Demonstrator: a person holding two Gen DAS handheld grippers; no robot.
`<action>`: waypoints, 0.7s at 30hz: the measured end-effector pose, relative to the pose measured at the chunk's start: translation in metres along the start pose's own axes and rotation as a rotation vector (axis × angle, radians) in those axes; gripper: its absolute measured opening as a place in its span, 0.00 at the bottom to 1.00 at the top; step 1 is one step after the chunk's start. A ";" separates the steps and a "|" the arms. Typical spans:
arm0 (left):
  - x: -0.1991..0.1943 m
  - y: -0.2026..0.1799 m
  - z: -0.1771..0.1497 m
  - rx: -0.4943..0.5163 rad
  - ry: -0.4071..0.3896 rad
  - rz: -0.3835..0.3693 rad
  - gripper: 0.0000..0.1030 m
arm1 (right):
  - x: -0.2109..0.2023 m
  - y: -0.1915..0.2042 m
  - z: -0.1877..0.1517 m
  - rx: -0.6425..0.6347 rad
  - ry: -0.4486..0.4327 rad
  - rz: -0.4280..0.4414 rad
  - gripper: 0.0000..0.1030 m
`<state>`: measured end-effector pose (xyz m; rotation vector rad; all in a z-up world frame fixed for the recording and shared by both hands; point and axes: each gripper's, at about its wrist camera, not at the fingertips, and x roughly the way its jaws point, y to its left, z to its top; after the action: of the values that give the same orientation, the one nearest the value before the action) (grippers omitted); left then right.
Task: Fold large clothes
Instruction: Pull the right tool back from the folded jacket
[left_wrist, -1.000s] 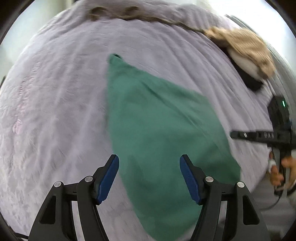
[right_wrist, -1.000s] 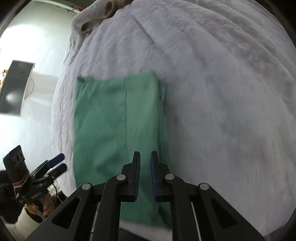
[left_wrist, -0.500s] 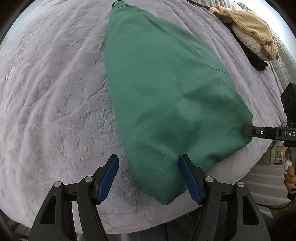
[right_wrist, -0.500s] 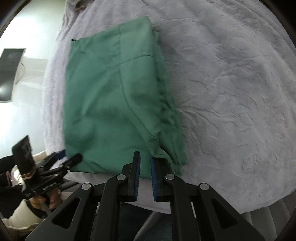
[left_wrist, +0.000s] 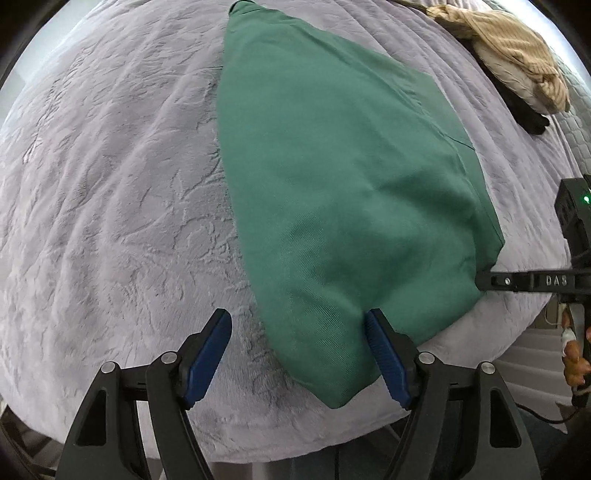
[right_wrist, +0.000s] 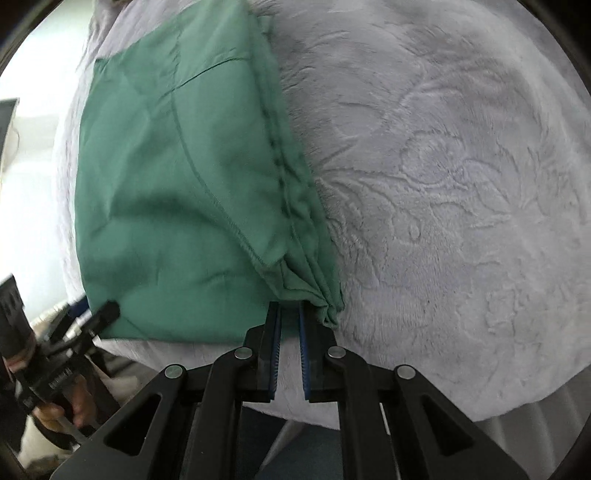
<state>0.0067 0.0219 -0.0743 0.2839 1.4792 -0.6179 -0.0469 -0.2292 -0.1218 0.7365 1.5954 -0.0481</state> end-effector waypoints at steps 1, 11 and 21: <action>-0.002 -0.001 0.000 -0.004 -0.002 0.009 0.74 | -0.001 0.002 -0.001 -0.006 0.006 -0.010 0.12; -0.020 0.012 0.004 -0.025 -0.015 0.051 0.74 | -0.024 0.001 -0.018 -0.019 -0.004 -0.040 0.13; -0.046 0.026 0.016 -0.041 -0.059 0.112 0.74 | -0.065 0.006 -0.015 -0.018 -0.135 0.002 0.13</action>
<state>0.0355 0.0443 -0.0325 0.3126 1.4075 -0.5014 -0.0590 -0.2454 -0.0575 0.7067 1.4644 -0.0804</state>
